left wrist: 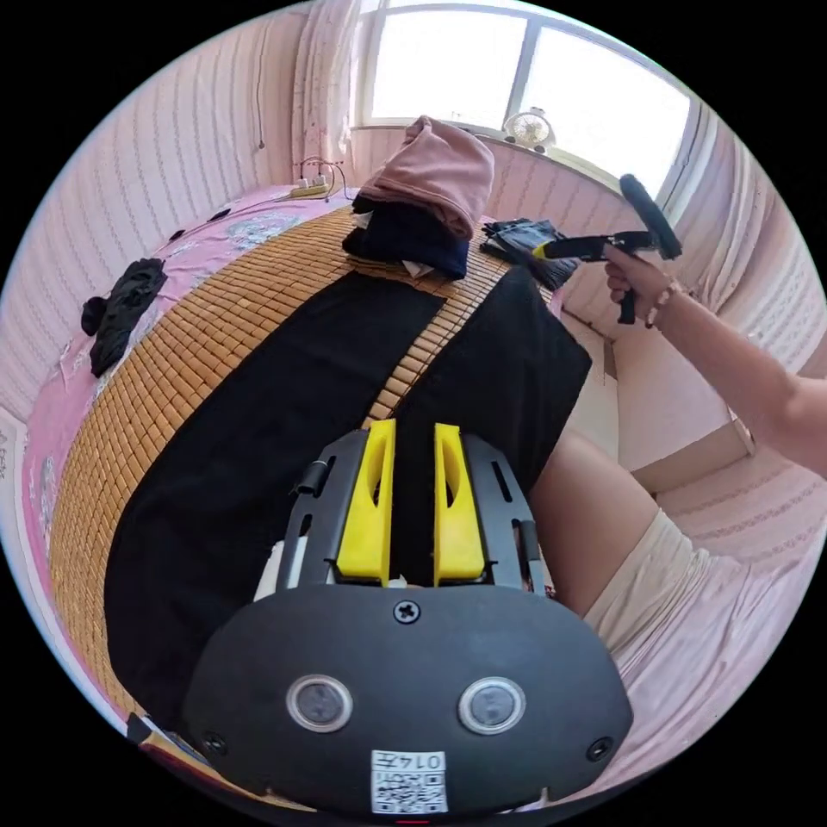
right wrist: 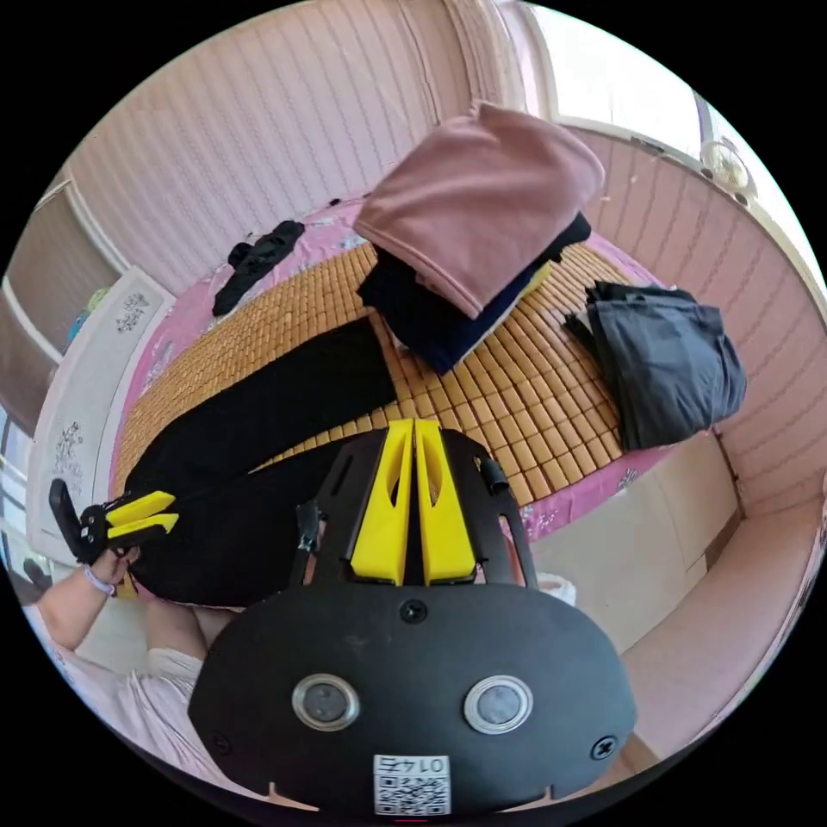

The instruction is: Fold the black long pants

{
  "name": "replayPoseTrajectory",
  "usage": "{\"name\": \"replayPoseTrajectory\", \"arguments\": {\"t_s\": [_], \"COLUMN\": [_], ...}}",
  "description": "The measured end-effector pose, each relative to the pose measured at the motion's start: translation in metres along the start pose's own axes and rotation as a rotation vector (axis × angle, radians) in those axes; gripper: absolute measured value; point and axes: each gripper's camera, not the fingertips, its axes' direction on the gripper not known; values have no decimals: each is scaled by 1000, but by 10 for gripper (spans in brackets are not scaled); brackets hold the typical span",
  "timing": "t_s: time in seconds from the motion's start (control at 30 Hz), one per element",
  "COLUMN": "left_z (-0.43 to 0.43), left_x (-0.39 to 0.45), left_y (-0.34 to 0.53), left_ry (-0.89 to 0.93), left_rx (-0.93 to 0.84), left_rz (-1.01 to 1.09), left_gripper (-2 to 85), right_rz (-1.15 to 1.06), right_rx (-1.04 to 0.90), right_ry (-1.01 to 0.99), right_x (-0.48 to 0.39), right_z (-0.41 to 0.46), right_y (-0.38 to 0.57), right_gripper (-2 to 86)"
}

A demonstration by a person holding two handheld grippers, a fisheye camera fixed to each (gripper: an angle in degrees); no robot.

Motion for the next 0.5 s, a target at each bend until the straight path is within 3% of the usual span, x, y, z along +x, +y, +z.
{"name": "replayPoseTrajectory", "arguments": {"t_s": [0.13, 0.33, 0.5], "left_z": [-29, -77, -130], "left_x": [-36, -89, -122], "left_y": [54, 189, 308], "left_ry": [-48, -95, -77], "left_rx": [-19, -74, 8], "left_rz": [-134, -515, -1030], "left_gripper": [72, 71, 83], "right_rz": [159, 484, 565], "right_rx": [-24, -95, -222], "right_ry": [-111, -276, -441], "right_x": [48, 123, 136], "right_z": [25, 60, 101], "right_y": [37, 155, 184], "right_gripper": [32, 152, 166]}}
